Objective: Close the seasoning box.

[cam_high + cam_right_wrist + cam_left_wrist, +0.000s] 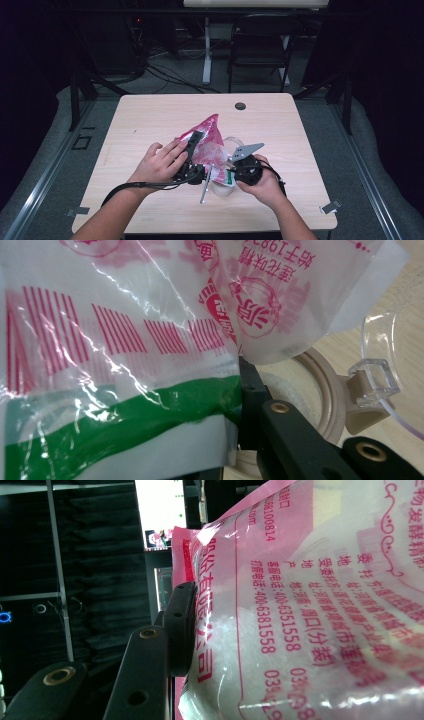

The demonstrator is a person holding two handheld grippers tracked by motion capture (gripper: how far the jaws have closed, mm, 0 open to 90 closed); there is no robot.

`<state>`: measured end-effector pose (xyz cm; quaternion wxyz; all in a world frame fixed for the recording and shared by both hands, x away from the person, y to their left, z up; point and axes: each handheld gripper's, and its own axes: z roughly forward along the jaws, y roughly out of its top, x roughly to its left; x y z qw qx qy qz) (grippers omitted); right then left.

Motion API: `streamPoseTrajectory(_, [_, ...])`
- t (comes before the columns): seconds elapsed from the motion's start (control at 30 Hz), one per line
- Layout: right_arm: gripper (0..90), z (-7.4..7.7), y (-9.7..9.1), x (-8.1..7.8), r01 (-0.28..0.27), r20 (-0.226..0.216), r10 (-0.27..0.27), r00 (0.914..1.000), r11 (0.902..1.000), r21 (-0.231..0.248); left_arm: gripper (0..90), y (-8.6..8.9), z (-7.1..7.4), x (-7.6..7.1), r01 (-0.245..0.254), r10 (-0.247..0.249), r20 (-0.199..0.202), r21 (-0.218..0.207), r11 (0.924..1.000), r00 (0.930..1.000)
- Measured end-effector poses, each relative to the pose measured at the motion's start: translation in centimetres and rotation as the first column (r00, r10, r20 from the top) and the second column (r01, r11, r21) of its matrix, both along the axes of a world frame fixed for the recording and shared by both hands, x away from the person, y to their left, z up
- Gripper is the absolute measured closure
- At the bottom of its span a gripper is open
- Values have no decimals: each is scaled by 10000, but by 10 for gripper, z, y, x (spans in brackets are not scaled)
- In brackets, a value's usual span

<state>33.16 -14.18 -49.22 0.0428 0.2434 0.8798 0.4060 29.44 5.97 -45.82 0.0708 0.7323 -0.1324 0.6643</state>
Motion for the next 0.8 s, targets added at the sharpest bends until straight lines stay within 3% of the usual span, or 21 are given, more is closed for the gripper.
streamPoseTrajectory(0.27, [900, 0, -1, 0, 70, 60, -70, 10000, 10000, -12, 611, 1, 3, 2, 30, -23, -181, 394, 9992, 9998])
streamPoseTrajectory(0.3, [900, 0, -1, 0, 81, 55, -81, 10000, 10000, 0, 612, 2, 2, 1, -183, 193, -350, 285, 9994, 9992])
streamPoseTrajectory(0.37, [900, 0, -1, 0, 86, 47, -86, 10000, 10000, 20, 613, 2, 3, 2, -131, 141, -254, 384, 9992, 9996])
streamPoseTrajectory(0.5, [900, 0, 0, 0, 71, 39, -70, 10000, 9999, -120, 616, 4, 1, 3, -130, 150, -458, 435, 9990, 9988])
streamPoseTrajectory(0.8, [900, 0, 0, 0, 60, 47, -59, 10000, 9998, -188, 621, 6, 0, 4, -105, 129, -409, 587, 9982, 9991])
